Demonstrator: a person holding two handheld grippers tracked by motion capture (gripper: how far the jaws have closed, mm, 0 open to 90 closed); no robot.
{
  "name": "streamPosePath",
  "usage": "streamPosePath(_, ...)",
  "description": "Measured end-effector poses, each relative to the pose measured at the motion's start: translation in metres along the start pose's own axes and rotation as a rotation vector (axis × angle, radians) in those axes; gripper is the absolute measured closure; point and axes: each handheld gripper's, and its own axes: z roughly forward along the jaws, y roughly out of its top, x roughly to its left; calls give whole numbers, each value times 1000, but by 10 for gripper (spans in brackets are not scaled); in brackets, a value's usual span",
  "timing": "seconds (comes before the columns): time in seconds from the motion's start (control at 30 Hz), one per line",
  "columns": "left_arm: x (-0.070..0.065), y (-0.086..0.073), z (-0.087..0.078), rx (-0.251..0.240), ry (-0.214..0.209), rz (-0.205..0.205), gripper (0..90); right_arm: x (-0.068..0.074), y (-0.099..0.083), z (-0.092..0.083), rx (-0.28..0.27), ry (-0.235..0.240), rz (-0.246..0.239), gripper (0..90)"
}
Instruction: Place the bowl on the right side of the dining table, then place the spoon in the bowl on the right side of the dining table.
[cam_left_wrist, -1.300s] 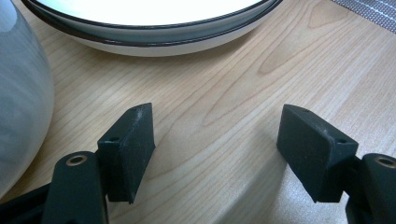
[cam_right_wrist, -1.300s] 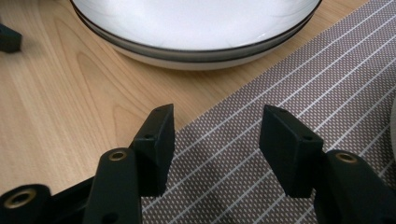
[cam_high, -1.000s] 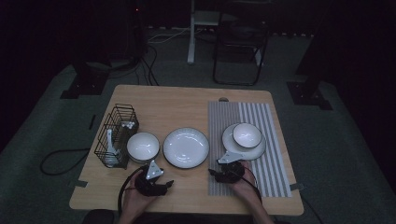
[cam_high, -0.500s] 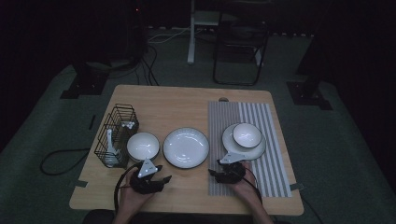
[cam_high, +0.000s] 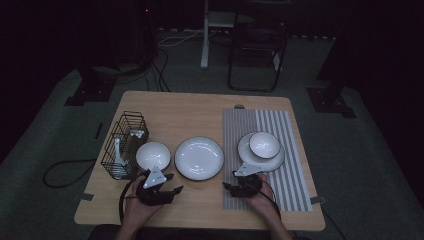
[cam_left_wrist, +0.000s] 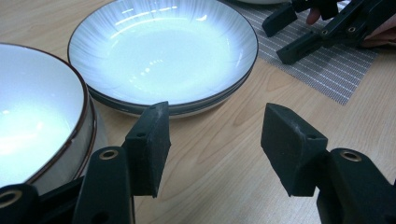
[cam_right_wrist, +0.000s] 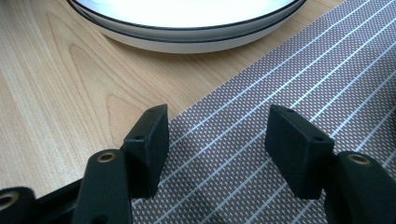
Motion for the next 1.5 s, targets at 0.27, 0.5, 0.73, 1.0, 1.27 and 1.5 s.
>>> streamPosePath(0.27,4,-1,1,15,-6,-10,428,0,0,0,0,-1,0,397)
streamPosePath(0.5,2,4,-4,9,10,15,428,1,0,0,3,6,-11,368)
streamPosePath(0.73,-3,15,-15,-11,24,45,426,1,0,0,3,6,-11,368)
streamPosePath(1.0,-2,28,-34,-38,62,60,418,1,0,1,3,5,-11,369)
streamPosePath(1.27,13,32,-50,-50,122,53,419,1,0,1,3,5,-11,368)
streamPosePath(1.5,26,40,-68,-70,177,38,422,1,0,1,2,5,-10,368)
